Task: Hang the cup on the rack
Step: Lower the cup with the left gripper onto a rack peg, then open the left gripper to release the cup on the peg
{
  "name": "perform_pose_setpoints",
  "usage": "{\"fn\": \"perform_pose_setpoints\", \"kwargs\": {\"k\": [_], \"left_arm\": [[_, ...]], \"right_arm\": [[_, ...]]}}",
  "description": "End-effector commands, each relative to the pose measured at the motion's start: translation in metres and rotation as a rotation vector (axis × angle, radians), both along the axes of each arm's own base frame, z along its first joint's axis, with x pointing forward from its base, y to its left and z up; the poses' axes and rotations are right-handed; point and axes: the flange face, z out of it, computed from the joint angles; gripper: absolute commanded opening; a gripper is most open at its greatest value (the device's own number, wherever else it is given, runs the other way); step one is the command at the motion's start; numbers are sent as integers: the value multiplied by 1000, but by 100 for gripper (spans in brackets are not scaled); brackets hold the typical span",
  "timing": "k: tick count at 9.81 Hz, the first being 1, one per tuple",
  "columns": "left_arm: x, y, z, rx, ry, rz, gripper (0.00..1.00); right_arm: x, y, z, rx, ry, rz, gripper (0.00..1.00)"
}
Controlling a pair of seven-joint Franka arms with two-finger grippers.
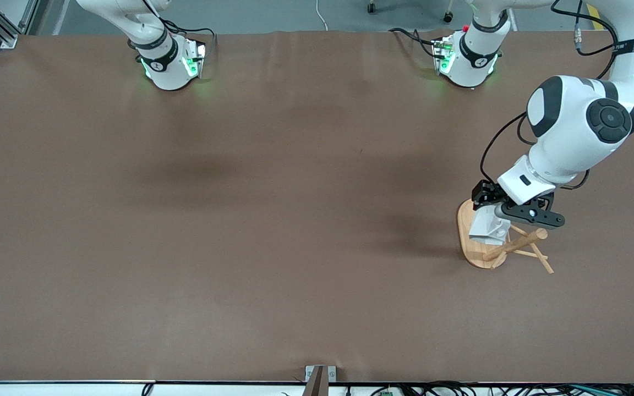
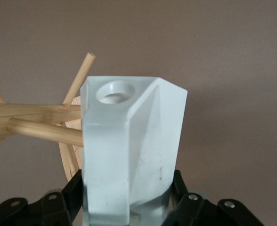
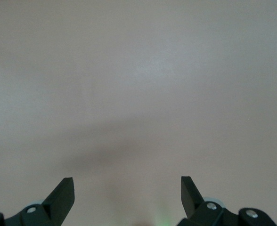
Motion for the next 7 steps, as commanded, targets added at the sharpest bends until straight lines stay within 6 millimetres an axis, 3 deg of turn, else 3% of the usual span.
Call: {"fn": "perform_pose_setpoints", "kwargs": {"k": [1,4,5,6,7], "left_arm": [[4,11,-24,-11,17,11,3],[7,19,-30,-10,20,25,11],[7,23,-30,-9,20,31,26],[7,24,-30,-9,20,33,71],[9,24,-28,-10,16,37,100]], "right_arm": [[-2,1,6,-3,-11,9,100],[-2,1,5,-3,-10,9,100],[-2,1,5,-3,-10,11,100],[-3,1,5,-1,-10,8,100],[-3,1,5,-1,-8,9,100]]}}
